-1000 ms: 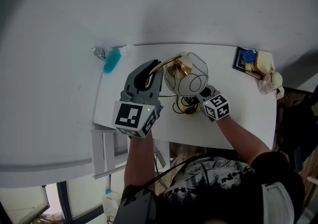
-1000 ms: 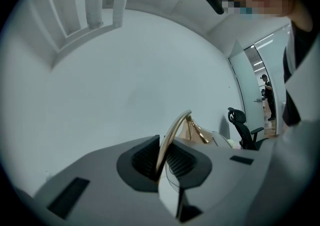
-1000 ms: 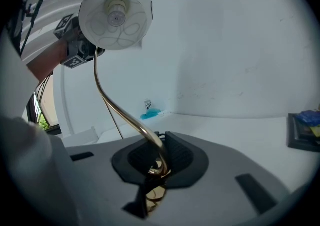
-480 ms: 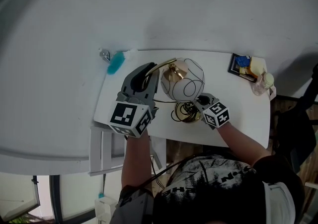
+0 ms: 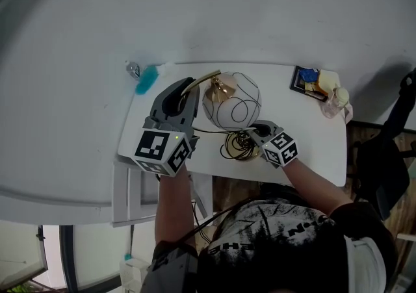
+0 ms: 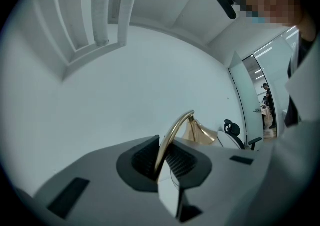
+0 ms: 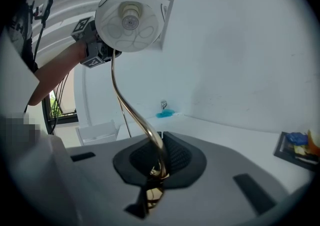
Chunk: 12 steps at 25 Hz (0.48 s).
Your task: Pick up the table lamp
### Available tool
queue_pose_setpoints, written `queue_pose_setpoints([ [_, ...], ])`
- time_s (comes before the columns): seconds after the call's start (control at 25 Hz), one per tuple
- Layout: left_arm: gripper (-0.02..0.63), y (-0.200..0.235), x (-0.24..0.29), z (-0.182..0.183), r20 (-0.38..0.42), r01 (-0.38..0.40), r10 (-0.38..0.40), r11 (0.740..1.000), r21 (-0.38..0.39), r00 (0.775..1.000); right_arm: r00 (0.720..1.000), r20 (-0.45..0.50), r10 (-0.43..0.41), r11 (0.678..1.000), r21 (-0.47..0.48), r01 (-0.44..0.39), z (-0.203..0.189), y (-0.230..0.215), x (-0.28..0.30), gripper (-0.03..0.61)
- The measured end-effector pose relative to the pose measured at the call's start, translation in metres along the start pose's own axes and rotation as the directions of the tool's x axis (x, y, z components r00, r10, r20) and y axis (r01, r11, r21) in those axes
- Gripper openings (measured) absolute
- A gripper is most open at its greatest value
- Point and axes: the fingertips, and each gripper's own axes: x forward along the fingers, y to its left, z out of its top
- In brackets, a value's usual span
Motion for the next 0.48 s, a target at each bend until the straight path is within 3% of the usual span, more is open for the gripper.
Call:
queue_pose_setpoints([
  [0.48, 0.041, -0.005, -0.005, 0.000, -0.001, 0.001, -0.001, 1.000, 0.006, 1.000, 1.000, -0.010, 0.001, 0.999, -0.035, -0.001, -0.004, 0.007, -0.003, 0.020],
])
